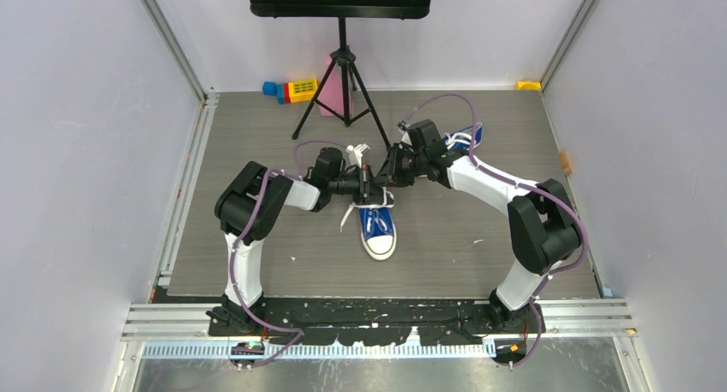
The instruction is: Tie the shoes
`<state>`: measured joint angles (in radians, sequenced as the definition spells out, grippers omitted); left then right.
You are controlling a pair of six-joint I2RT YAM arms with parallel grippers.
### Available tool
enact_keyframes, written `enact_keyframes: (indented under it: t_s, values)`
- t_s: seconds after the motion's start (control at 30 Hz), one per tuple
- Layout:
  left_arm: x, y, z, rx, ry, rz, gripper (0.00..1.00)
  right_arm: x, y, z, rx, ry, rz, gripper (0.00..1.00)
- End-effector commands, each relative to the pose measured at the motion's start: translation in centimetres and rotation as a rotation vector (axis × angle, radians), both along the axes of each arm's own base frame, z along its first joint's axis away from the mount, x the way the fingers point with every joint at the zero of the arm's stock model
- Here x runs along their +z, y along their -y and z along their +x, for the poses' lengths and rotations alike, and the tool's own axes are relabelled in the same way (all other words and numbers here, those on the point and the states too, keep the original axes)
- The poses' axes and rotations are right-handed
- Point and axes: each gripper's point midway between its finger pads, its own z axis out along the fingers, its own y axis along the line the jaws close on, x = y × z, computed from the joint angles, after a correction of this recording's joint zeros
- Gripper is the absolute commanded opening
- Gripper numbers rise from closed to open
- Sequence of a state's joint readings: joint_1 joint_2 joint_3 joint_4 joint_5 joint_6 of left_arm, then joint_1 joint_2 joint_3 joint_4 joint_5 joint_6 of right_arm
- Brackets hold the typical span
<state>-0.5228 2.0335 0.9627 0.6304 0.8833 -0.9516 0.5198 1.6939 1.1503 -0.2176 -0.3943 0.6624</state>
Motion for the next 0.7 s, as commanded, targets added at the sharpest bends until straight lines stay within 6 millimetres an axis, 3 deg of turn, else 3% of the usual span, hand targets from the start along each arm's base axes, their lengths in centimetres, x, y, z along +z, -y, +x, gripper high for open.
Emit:
enact_keyframes:
  t_s: [0.0, 0.2, 0.23, 0.27, 0.3, 0.5, 0.67]
  values:
    - [-0.2, -0.4, 0.5, 0.033, 0.008, -0.019, 0.00, 2.4, -0.6, 0.0, 0.009, 0.052, 0.050, 0.25]
    - [-0.9, -0.8, 0.4, 0.039, -0.002, 0.006, 0.00, 3.3, 0.2, -0.1, -0.007, 0.079, 0.051, 0.43]
    - [-1.0, -0.8, 0.4, 0.040, -0.003, 0.009, 0.00, 3.3, 0.4, -0.1, -0.014, 0.084, 0.048, 0.54]
    - [-1.0, -0.8, 0.4, 0.038, -0.003, 0.009, 0.00, 3.5, 0.7, -0.1, -0.024, 0.087, 0.047, 0.76]
    - [-1.1, -0.8, 0.4, 0.040, -0.004, 0.011, 0.00, 3.6, 0.9, -0.2, -0.029, 0.092, 0.048, 0.83]
    - [-1.3, -0.9, 0.5, 0.042, -0.003, 0.021, 0.00, 4.3, 2.3, -0.2, -0.058, 0.106, 0.059, 0.83]
    - [-1.0, -0.9, 0.5, 0.040, 0.002, 0.018, 0.00, 3.1, 4.4, -0.2, -0.122, 0.079, 0.049, 0.63]
